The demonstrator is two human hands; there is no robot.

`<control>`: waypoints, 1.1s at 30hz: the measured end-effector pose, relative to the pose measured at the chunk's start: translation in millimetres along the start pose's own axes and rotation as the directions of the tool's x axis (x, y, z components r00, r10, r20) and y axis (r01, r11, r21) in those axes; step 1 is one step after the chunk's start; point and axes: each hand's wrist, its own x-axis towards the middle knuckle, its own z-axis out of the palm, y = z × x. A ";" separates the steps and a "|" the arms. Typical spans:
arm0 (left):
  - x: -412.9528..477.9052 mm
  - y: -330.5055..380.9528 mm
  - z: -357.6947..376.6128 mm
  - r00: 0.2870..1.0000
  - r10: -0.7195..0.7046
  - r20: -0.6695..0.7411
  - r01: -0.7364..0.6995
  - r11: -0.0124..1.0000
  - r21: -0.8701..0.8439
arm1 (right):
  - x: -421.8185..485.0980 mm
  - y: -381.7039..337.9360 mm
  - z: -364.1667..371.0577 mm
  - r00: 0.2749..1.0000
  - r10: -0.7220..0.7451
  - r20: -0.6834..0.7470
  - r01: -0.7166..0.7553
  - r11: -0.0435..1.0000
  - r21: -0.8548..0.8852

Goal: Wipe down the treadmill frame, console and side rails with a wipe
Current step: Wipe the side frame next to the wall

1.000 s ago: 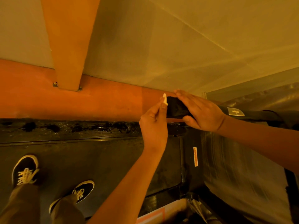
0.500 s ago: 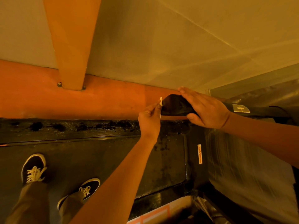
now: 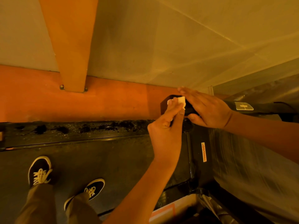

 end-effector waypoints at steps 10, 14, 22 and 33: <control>36.2 -27.5 -11.4 0.968 -0.247 -0.050 0.244 0.968 -0.061 | -1.3 -0.7 -0.9 1.000 0.006 0.001 -0.006 1.000 -0.026; 53.1 -58.8 -15.4 0.944 -0.327 -0.043 0.329 0.943 0.041 | -2.3 0.2 -0.1 1.000 0.010 -0.003 -0.010 0.999 -0.031; 40.8 -34.7 -17.3 0.952 -0.305 -0.029 0.306 0.950 0.057 | -4.4 1.4 2.1 1.000 0.017 -0.005 -0.017 0.999 -0.030; 10.2 0.2 -5.3 0.992 0.128 0.005 -0.125 0.965 0.231 | -5.0 1.4 2.8 0.999 0.043 0.004 -0.043 0.999 0.003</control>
